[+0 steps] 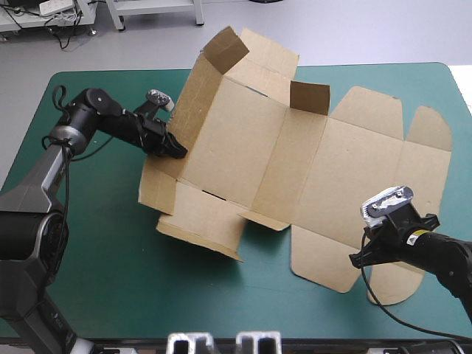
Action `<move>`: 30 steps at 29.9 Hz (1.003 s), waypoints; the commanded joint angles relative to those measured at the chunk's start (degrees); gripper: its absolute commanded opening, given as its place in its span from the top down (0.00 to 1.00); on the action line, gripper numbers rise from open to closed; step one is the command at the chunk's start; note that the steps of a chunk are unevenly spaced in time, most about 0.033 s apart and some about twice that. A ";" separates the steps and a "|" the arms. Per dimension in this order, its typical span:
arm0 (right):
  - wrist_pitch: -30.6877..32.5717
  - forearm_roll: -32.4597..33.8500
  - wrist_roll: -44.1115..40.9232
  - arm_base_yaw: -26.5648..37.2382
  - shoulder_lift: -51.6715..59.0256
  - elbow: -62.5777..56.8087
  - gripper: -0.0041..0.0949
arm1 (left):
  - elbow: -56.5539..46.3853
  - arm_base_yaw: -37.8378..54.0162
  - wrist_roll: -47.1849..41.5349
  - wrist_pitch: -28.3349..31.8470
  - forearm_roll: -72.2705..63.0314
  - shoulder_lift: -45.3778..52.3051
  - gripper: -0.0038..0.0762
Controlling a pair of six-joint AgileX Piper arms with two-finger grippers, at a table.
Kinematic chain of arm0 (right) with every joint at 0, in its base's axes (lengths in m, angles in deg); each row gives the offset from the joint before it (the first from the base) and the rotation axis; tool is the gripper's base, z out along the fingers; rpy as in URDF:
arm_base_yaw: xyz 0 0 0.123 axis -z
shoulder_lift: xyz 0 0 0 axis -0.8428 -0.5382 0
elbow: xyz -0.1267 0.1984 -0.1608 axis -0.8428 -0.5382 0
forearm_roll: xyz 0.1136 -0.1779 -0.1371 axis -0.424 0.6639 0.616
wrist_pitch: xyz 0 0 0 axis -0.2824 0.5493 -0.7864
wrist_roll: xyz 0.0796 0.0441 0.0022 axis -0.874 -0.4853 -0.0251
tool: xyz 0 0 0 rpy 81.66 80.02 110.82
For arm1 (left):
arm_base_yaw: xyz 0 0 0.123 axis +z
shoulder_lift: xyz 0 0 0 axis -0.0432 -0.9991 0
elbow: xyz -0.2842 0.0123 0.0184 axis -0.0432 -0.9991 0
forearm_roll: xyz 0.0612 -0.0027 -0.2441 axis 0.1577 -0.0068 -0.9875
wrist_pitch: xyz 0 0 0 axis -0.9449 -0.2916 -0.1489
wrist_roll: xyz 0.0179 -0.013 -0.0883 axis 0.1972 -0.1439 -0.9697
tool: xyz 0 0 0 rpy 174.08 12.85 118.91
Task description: Fold the box
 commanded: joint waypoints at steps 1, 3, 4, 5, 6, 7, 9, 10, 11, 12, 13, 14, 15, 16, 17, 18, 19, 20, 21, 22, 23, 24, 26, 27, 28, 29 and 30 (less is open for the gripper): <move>-2.53 -1.63 0.31 0.04 0.56 3.54 0.98 | 12.18 -4.86 -4.58 -4.41 16.18 4.04 0.97; -2.69 -1.76 0.42 0.04 0.56 5.05 0.98 | 17.47 -8.51 -4.58 -5.83 22.86 4.04 0.97; -2.83 -1.76 0.42 0.04 0.56 6.01 0.98 | 19.87 -10.41 -4.71 -5.72 26.14 4.04 0.97; -3.13 -1.76 0.42 0.04 0.56 7.05 0.98 | 21.92 -12.35 -5.32 -4.63 28.66 4.04 0.97; -3.41 -1.76 0.42 0.04 0.56 8.18 0.98 | 23.56 -13.92 -6.38 -3.09 30.18 4.04 0.97; -3.70 -1.76 0.42 0.04 0.56 9.43 0.98 | 24.79 -15.96 -6.66 -1.39 32.05 4.04 0.97; -4.09 -1.76 0.42 0.04 0.56 11.96 0.98 | 25.99 -19.90 -6.66 1.90 37.50 4.04 0.97; -4.47 -1.76 0.42 0.04 0.56 13.50 0.98 | 26.00 -22.26 -6.66 3.64 41.50 4.04 0.97; -4.71 -1.65 0.42 0.04 0.56 14.83 0.98 | 26.00 -24.66 -6.66 4.81 46.08 4.04 0.97; -4.72 -1.65 0.42 0.04 0.56 16.56 0.98 | 26.00 -26.97 -6.66 5.05 49.58 4.04 0.97; -4.72 -1.41 0.42 0.04 0.56 18.35 0.98 | 25.89 -29.07 -6.99 5.19 53.27 4.04 0.97; -4.80 -1.41 0.42 0.04 0.56 19.78 0.98 | 25.75 -30.87 -8.09 5.34 56.23 4.04 0.97; -4.80 -1.25 0.42 0.04 0.29 21.49 0.98 | 25.62 -32.43 -8.95 5.34 58.30 4.08 0.97; -4.80 -1.09 0.42 0.04 0.02 23.27 0.98 | 25.62 -33.49 -9.10 5.21 59.40 4.08 0.97; -4.80 -0.98 0.42 0.04 -0.40 24.94 0.98 | 25.62 -34.57 -9.10 5.11 60.16 4.08 0.97; -4.69 -0.54 0.42 0.04 -1.07 26.63 0.98 | 25.62 -35.44 -8.81 5.11 60.16 4.17 0.97; -4.57 -0.54 0.42 0.04 -1.69 28.39 0.98 | 25.62 -36.00 -8.64 5.11 59.74 4.17 0.97; -4.43 -0.45 0.52 0.04 -2.32 29.88 0.98 | 25.51 -36.51 -7.34 4.94 59.01 4.17 0.97; -4.11 -0.40 1.12 0.04 -3.53 32.23 0.98 | 24.88 -37.00 -5.90 5.08 58.37 4.17 0.97; -3.35 -0.40 1.32 0.04 -4.47 33.96 0.98 | 24.10 -37.02 -5.64 5.57 58.37 4.58 0.97; -2.35 -0.40 1.44 0.04 -5.75 35.80 0.98 | 22.51 -37.02 -5.30 6.48 58.51 5.09 0.97; -0.41 -0.40 1.44 0.04 -7.17 38.83 0.98 | 20.58 -37.02 -4.86 7.26 59.16 5.97 0.97; 2.21 -0.40 1.44 0.04 -9.86 43.38 0.98 | 15.93 -37.02 -4.72 10.15 61.65 8.28 0.97; 3.76 -0.77 1.44 0.04 -11.68 45.80 0.98 | 12.81 -37.02 -4.99 12.79 63.27 9.96 0.97; 4.61 -1.05 1.44 0.04 -12.91 48.10 0.98 | 9.45 -37.02 -5.12 16.24 64.70 11.86 0.97; 5.62 -1.05 1.60 0.04 -14.44 50.29 0.98 | 5.97 -37.02 -6.32 20.68 66.71 13.90 0.97; 6.68 -1.19 1.88 0.04 -15.98 52.38 0.98 | 2.37 -37.02 -7.83 25.79 68.38 15.96 0.97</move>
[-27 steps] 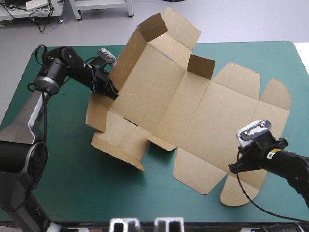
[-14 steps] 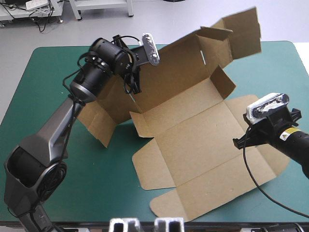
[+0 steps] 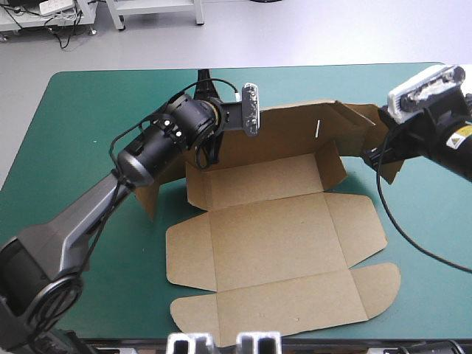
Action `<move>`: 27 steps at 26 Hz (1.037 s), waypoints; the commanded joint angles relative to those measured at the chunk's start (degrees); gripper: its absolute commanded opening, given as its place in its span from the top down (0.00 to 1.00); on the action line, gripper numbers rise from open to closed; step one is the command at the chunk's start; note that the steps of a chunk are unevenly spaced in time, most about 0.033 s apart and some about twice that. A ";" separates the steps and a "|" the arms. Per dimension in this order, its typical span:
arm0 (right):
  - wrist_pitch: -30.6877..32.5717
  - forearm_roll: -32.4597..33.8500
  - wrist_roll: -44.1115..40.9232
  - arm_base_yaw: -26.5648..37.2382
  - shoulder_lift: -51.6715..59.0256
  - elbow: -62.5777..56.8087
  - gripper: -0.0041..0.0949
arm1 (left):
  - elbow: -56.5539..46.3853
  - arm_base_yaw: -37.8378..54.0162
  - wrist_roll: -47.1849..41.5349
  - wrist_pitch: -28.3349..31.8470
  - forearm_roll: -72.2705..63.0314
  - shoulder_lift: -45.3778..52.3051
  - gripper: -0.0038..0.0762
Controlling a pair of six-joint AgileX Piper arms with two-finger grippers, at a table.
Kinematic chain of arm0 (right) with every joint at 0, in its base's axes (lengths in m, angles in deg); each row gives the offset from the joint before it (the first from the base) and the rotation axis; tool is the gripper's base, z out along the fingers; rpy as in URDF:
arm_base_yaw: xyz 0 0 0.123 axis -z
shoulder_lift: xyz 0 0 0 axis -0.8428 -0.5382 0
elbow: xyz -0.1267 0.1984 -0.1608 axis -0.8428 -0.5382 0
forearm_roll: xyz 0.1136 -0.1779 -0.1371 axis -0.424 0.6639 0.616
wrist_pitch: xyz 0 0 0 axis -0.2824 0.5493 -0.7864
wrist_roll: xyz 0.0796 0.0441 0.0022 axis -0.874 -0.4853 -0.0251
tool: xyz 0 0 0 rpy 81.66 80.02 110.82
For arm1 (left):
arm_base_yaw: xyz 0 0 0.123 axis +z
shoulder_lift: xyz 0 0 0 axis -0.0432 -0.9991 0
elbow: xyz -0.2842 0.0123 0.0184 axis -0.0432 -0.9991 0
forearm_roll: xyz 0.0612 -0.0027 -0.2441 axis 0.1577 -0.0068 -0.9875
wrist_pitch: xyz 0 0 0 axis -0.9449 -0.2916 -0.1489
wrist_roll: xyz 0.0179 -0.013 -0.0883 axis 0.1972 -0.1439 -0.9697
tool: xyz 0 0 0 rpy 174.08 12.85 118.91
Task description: Fold the box
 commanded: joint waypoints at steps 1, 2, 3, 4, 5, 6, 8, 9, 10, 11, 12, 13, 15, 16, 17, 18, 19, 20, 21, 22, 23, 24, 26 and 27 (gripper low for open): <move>0.39 -0.93 0.94 0.04 -4.22 8.15 0.98 | -8.84 -0.20 -4.04 17.60 8.60 9.48 0.97; 1.81 -0.93 1.18 0.04 -5.84 10.21 0.98 | -12.99 -0.20 -6.23 23.34 11.46 11.74 0.97; 2.94 -0.82 1.33 0.04 -7.44 12.29 0.98 | -15.59 -0.20 -7.68 26.59 14.69 13.10 0.97; 3.78 -0.61 1.33 0.04 -9.09 13.99 0.98 | -17.98 -0.20 -9.00 29.15 17.46 14.22 0.97; 4.74 -0.27 1.33 0.04 -10.76 16.17 0.98 | -21.19 -0.20 -10.85 31.83 22.04 15.65 0.97; 5.65 -0.14 1.33 0.04 -12.45 18.43 0.98 | -23.09 -0.20 -12.13 32.86 24.89 16.35 0.97; 7.62 -0.27 1.33 0.04 -15.58 23.22 0.98 | -26.98 -0.20 -14.76 34.16 30.17 17.49 0.97; 8.61 -0.27 1.02 0.04 -16.99 25.12 0.98 | -28.41 -0.20 -16.66 34.18 32.27 17.77 0.97; 10.10 -0.27 0.87 0.04 -19.07 27.92 0.98 | -29.53 -0.20 -18.84 34.18 34.13 17.77 0.97; 11.29 -0.27 0.78 0.04 -20.44 29.63 0.98 | -30.27 -0.20 -20.98 34.18 35.76 17.77 0.97; 12.82 -0.27 0.78 0.04 -22.06 31.58 0.98 | -30.96 -0.20 -24.30 34.31 37.36 17.77 0.97; 14.18 -0.27 0.78 0.04 -23.63 33.32 0.98 | -31.34 -0.20 -27.78 34.75 38.81 17.77 0.97; 15.93 -0.14 0.73 0.04 -26.25 35.59 0.98 | -31.61 -0.20 -33.60 35.58 42.71 17.77 0.97; 16.25 0.29 0.14 0.04 -27.82 36.92 0.98 | -31.61 -0.20 -36.71 35.81 45.57 17.77 0.97; 16.23 0.40 -0.41 0.16 -28.84 37.64 0.98 | -31.61 -0.20 -39.92 35.81 48.14 17.77 0.97; 16.23 0.40 -1.05 0.58 -29.85 38.42 0.98 | -31.61 -0.20 -43.25 35.81 51.12 17.66 0.97; 16.23 -0.10 -1.29 1.23 -31.38 39.00 0.98 | -31.61 -0.08 -46.42 35.54 53.71 17.66 0.97; 16.23 -0.53 -1.58 1.71 -32.42 39.43 0.98 | -31.61 -0.08 -48.58 35.16 55.33 17.66 0.97; 16.23 -1.80 -1.98 3.44 -35.01 39.60 0.98 | -31.61 -0.08 -51.98 34.46 58.37 17.23 0.97; 16.39 -2.44 -2.44 4.40 -36.07 39.60 0.98 | -31.72 -0.08 -53.13 34.31 59.86 16.89 0.97; 17.43 -4.74 -2.69 6.25 -38.67 39.60 0.98 | -31.85 -0.08 -53.79 33.72 62.20 15.89 0.97; 17.88 -5.83 -2.58 6.92 -39.86 39.60 0.98 | -31.90 -0.08 -53.79 33.33 62.59 15.35 0.97; 19.63 -6.95 -1.06 8.21 -42.96 39.60 0.98 | -31.90 0.05 -54.26 32.48 62.94 14.09 0.97; 19.52 -6.95 -0.96 8.24 -43.67 39.60 0.98 | -31.90 0.49 -55.24 32.70 63.52 13.84 0.97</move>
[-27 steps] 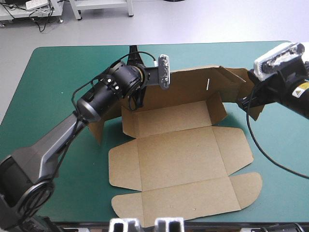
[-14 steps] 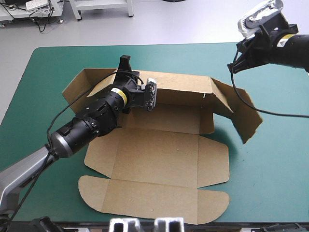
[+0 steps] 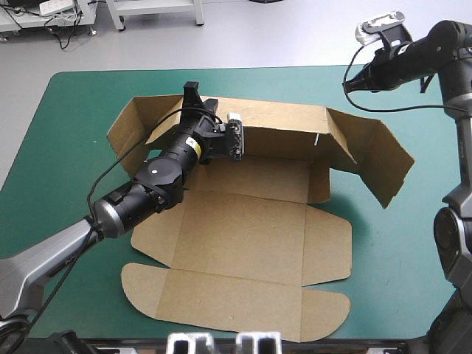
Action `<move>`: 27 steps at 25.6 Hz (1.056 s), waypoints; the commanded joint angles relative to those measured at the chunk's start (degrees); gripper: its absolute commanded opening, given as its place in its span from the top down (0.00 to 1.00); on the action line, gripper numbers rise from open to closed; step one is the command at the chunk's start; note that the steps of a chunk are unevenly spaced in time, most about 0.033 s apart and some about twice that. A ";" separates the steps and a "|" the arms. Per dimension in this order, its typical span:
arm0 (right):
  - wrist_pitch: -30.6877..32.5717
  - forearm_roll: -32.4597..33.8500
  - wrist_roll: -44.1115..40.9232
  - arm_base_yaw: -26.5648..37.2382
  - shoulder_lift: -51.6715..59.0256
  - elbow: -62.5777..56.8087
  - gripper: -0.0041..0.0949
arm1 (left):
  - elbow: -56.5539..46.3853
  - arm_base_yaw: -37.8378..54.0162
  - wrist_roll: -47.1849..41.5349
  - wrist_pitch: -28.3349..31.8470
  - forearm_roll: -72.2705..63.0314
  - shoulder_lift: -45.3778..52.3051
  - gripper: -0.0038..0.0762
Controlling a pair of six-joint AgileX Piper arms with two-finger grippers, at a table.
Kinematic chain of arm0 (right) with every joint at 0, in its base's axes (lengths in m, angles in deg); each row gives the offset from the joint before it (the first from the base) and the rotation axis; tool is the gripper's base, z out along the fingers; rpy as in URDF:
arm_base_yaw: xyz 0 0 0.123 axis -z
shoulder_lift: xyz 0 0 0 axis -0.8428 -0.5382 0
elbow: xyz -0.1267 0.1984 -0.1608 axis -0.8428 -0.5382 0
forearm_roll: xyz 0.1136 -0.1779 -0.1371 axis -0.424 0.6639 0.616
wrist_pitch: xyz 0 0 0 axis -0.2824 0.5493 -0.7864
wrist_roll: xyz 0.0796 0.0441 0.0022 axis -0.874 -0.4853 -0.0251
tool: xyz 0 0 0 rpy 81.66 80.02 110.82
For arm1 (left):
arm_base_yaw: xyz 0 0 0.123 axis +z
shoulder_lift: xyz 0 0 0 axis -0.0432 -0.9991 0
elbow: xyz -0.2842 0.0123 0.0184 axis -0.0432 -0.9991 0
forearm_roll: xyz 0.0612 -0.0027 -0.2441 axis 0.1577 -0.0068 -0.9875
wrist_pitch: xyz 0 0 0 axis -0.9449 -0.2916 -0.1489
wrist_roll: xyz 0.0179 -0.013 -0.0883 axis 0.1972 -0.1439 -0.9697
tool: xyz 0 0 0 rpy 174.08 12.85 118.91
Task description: Fold the box
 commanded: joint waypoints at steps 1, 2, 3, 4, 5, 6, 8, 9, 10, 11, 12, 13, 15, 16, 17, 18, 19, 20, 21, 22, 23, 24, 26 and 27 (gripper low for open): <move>-0.78 -2.65 1.05 0.70 0.60 1.76 0.98 | 1.61 1.30 -4.25 -1.14 4.36 1.78 0.97; -0.78 -3.12 1.33 0.70 -0.06 1.76 0.98 | 1.61 2.21 -5.18 -0.77 4.36 1.78 0.97; -0.92 -3.75 1.33 0.70 -0.93 1.76 0.98 | 1.61 3.17 -6.57 -0.38 4.36 1.78 0.97; -1.03 -4.48 1.82 0.70 -1.87 1.76 0.98 | 1.61 3.57 -6.80 -0.08 4.36 1.78 0.97; -1.17 -5.49 2.13 0.58 -2.61 1.76 0.98 | 1.61 3.87 -6.80 0.44 4.25 1.78 0.97; -1.03 -6.64 2.47 0.44 -3.20 1.65 0.98 | 1.61 3.87 -6.80 0.67 4.36 1.78 0.97; -0.27 -8.73 3.46 0.36 -4.16 1.65 0.98 | 1.61 3.87 -6.70 0.55 4.36 1.78 0.97; 0.16 -9.24 3.71 0.31 -4.46 1.65 0.98 | 1.61 3.87 -6.70 0.30 4.36 1.78 0.97; 0.52 -9.36 3.65 0.07 -4.57 1.65 0.98 | 1.61 3.87 -6.70 0.30 4.36 1.78 0.97; 0.52 -9.13 3.65 -0.20 -4.60 1.56 0.98 | 1.61 4.24 -6.70 0.40 4.36 1.78 0.97; 0.61 -8.96 3.52 -0.19 -4.69 1.53 0.98 | 1.61 4.72 -6.70 0.83 4.36 1.78 0.97; 0.61 -9.06 3.45 -0.60 -4.69 1.53 0.98 | 1.49 5.49 -6.70 1.66 4.11 1.78 0.97; 0.73 -8.49 2.81 -1.19 -4.36 0.98 0.98 | 1.50 7.29 -6.82 2.77 3.85 1.78 0.97; 0.73 -8.49 2.81 -1.32 -3.89 -0.03 0.98 | 1.50 7.56 -6.82 2.98 3.85 1.78 0.97; 0.73 -8.49 3.24 -1.32 -3.27 -1.35 0.98 | 1.50 7.98 -6.82 3.01 4.11 1.78 0.97; 0.73 -8.61 3.51 -1.32 -2.69 -2.90 0.98 | 1.50 8.30 -6.82 3.17 4.24 1.78 0.97; 0.73 -8.84 3.81 -1.32 -2.17 -4.20 0.98 | 1.50 8.40 -6.82 3.59 4.24 1.78 0.97; 0.73 -8.98 4.14 -1.32 -1.39 -5.99 0.98 | 1.50 8.40 -6.82 4.05 4.24 1.78 0.97; 0.73 -9.24 4.97 -1.32 -0.60 -7.73 0.98 | 1.50 8.40 -6.82 4.70 4.24 1.78 0.97; 0.62 -10.08 6.31 -1.32 0.19 -9.46 0.98 | 1.50 8.40 -6.69 5.56 4.24 1.62 0.97; 0.35 -11.68 7.41 -1.32 0.93 -10.81 0.98 | 1.50 8.40 -6.69 6.25 4.24 1.50 0.97; 0.09 -13.12 8.65 -1.32 1.47 -12.45 0.98 | 1.50 8.40 -6.69 6.98 4.24 1.26 0.97; -1.59 -15.09 10.56 -1.32 2.79 -15.71 0.98 | 1.50 8.40 -6.69 7.38 4.24 0.48 0.97; -2.35 -15.52 11.42 -1.32 3.28 -17.31 0.98 | 1.50 8.40 -6.69 7.38 4.24 0.21 0.97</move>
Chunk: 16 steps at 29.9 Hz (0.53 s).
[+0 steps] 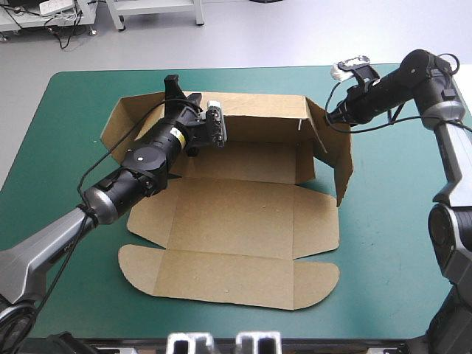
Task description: Fold the box
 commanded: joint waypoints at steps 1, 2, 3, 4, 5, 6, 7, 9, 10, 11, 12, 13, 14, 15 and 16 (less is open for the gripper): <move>-3.12 -4.68 3.77 -0.06 5.53 -4.18 0.98 | 1.84 -0.05 -1.17 0.46 1.18 1.20 0.97; -4.06 -5.13 5.16 -0.06 6.05 -5.77 0.98 | 1.80 -0.05 -1.17 0.46 1.04 0.96 0.97; -5.24 -5.55 6.28 -0.06 6.85 -7.88 0.98 | 1.67 -0.05 -1.17 0.46 1.04 0.69 0.97; -6.82 -6.36 8.03 -0.06 7.73 -10.17 0.98 | 1.42 -0.05 -1.17 0.46 1.16 0.59 0.97; -8.53 -7.40 9.55 -0.06 8.76 -12.15 0.98 | 1.16 -0.05 -1.17 0.46 1.19 0.47 0.97; -10.54 -8.76 11.36 -0.06 9.97 -14.69 0.98 | 0.89 -0.05 -1.17 0.46 1.28 0.49 0.97; -12.49 -10.31 13.65 -0.06 11.27 -17.24 0.98 | 0.76 -0.05 -1.17 0.46 1.28 0.49 0.96; -15.85 -13.99 18.55 -0.06 13.97 -22.26 0.98 | 0.46 -0.05 -1.17 0.46 1.28 0.49 0.96; -16.71 -15.86 21.12 -0.06 15.02 -24.11 0.98 | 0.42 -0.05 -1.17 0.46 1.28 0.49 0.96; -17.10 -17.74 24.39 -0.06 16.03 -26.21 0.98 | 0.42 -0.05 -1.17 0.59 1.28 0.49 0.96; -17.10 -19.96 27.01 -0.06 17.07 -27.81 0.98 | 0.42 -0.05 -1.17 0.67 1.28 0.49 0.96; -16.44 -21.79 28.72 -0.06 17.86 -28.93 0.98 | 0.42 -0.05 -1.17 0.67 1.28 0.49 0.96; -15.36 -23.16 29.62 -0.06 18.30 -29.54 0.98 | 0.42 -0.05 -1.17 0.67 1.28 0.49 0.96; -13.75 -24.08 31.01 -0.06 18.69 -29.81 0.98 | 0.42 -0.05 -1.17 0.67 0.98 0.49 0.96; -12.12 -24.91 31.50 -0.06 18.69 -29.81 0.98 | 0.42 -0.05 -1.30 0.67 0.72 0.49 0.96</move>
